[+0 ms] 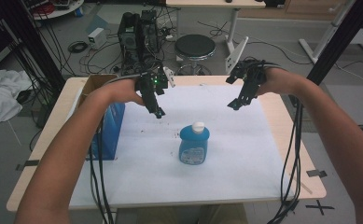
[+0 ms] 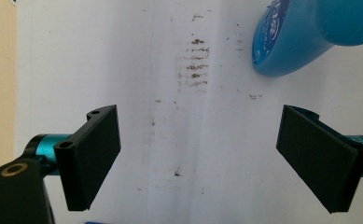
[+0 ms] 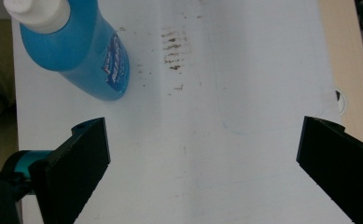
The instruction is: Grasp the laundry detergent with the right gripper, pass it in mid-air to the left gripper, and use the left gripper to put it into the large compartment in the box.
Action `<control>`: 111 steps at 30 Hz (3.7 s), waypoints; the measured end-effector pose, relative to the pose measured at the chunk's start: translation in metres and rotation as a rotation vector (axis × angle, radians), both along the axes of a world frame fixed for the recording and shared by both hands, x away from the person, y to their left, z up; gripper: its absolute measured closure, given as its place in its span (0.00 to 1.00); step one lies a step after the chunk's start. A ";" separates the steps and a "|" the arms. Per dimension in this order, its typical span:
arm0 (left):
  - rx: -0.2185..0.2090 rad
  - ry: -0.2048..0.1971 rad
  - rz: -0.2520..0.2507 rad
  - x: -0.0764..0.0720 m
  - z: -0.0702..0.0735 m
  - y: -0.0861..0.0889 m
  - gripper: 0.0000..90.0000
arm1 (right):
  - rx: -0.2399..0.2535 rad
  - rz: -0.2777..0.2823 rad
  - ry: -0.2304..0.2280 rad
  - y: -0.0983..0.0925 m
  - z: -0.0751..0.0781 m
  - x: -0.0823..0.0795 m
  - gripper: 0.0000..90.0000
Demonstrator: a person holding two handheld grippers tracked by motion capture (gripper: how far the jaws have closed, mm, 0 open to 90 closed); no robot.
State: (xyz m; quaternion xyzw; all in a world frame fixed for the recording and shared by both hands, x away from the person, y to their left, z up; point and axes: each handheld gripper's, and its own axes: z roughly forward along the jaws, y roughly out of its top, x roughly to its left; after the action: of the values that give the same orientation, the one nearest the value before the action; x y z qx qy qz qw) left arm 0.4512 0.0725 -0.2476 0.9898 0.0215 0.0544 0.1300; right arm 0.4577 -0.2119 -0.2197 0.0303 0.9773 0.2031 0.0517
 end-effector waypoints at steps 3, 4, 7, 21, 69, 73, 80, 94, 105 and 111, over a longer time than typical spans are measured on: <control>0.002 -0.003 -0.011 -0.001 -0.001 -0.001 0.15 | 0.013 0.002 0.010 -0.003 -0.007 -0.004 0.02; -0.002 -0.003 -0.010 -0.001 -0.001 -0.001 0.15 | 0.018 0.002 0.011 -0.004 -0.009 -0.005 0.02; -0.006 0.001 -0.011 -0.001 -0.003 0.000 0.15 | 0.041 0.006 0.016 -0.006 -0.013 -0.010 0.02; -0.010 0.009 -0.014 -0.003 -0.004 0.002 0.15 | 0.195 0.009 0.040 -0.015 -0.034 -0.045 0.02; 0.003 0.009 -0.018 -0.005 -0.011 0.005 0.15 | 0.486 0.001 0.091 -0.007 -0.123 -0.081 0.02; 0.000 0.009 -0.015 -0.005 -0.012 0.005 0.15 | 0.514 0.004 0.089 -0.004 -0.128 -0.081 0.02; 0.001 0.006 -0.015 -0.005 -0.013 0.005 0.15 | 0.539 -0.001 0.092 0.001 -0.138 -0.082 0.02; 0.005 0.013 -0.018 -0.005 -0.014 0.004 0.15 | 0.571 0.004 0.117 0.016 -0.151 -0.085 0.02; 0.002 0.011 -0.019 -0.004 -0.016 0.004 0.15 | 0.614 0.008 0.109 0.024 -0.158 -0.082 0.02; 0.000 0.013 -0.018 -0.005 -0.016 0.004 0.15 | 0.644 0.031 0.087 0.029 -0.163 -0.080 0.02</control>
State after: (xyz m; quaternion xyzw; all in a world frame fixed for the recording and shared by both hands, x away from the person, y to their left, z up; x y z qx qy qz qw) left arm 0.4464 0.0762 -0.2632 0.9903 0.0131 0.0469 0.1302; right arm 0.3775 -0.1831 -0.3830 0.0390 0.8645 0.5011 -0.0053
